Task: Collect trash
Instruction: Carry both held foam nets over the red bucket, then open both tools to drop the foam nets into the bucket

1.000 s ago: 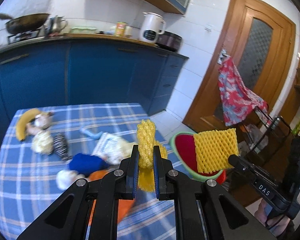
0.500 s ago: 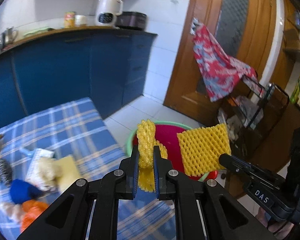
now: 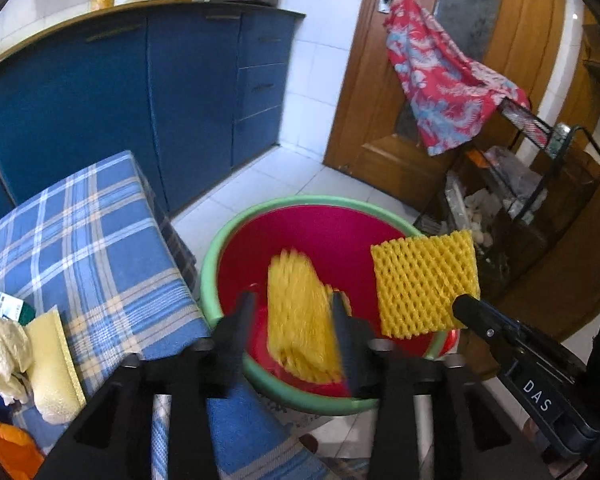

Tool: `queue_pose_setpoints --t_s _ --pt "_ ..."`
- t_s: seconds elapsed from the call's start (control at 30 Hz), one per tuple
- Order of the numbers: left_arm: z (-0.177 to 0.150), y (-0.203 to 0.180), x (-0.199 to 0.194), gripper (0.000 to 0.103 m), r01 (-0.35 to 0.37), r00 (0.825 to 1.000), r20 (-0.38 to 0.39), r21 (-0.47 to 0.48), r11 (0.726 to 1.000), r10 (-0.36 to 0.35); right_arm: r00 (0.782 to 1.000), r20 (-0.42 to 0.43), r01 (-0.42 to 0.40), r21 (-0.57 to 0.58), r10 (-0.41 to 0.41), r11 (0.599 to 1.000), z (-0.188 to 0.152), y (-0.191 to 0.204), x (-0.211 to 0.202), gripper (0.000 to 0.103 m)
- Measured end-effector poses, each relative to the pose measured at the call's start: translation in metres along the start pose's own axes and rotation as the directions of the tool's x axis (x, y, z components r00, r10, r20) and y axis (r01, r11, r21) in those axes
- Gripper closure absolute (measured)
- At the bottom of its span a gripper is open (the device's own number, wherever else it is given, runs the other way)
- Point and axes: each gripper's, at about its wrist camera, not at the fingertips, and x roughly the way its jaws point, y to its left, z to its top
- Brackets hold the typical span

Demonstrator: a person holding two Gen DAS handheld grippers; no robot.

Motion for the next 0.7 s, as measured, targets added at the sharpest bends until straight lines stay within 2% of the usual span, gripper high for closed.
queue_pose_setpoints --t_s 0.2,0.57,0.7 --pt "0.0 0.008 0.0 0.052 -0.027 1.0 -0.003 -0.028 0.999 0.027 1.0 -0.011 -0.01 0.015 0.01 1.0 0.0 -0.004 0.009 0.072" --pt "-0.003 0.014 -0.036 0.052 -0.057 0.998 0.027 -0.076 0.996 0.059 0.998 0.025 -0.053 0.043 0.052 0.998 -0.002 0.004 -0.021 0.071" --pt "-0.006 0.016 -0.061 0.052 -0.064 0.996 0.061 -0.086 0.994 0.069 0.995 0.042 -0.091 0.029 0.09 0.995 -0.003 0.012 -0.037 0.064"
